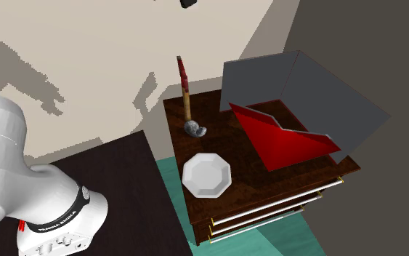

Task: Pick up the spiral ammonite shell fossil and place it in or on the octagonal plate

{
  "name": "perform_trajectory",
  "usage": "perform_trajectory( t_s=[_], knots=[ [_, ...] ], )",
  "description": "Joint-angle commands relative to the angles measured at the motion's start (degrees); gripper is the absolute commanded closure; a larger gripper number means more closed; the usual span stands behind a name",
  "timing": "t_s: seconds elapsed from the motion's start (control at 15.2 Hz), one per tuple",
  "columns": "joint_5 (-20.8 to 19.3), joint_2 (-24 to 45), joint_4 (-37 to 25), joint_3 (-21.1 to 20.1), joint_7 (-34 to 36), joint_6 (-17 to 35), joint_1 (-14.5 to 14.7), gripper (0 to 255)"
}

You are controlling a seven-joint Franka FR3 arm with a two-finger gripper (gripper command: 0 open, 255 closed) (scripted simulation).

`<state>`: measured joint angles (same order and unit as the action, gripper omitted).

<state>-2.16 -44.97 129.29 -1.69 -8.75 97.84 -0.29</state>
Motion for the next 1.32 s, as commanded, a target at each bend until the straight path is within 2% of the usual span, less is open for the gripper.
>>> perform_trajectory(
  t_s=[0.0,0.66,1.25],
  knots=[
    [0.0,0.0,0.0,0.0,0.0,0.0,0.0,0],
    [4.0,1.2,15.5,-10.0,19.3,14.6,-2.1,0],
    [6.8,12.0,22.0,-21.1,38.0,29.7,-4.9,0]
  ],
)
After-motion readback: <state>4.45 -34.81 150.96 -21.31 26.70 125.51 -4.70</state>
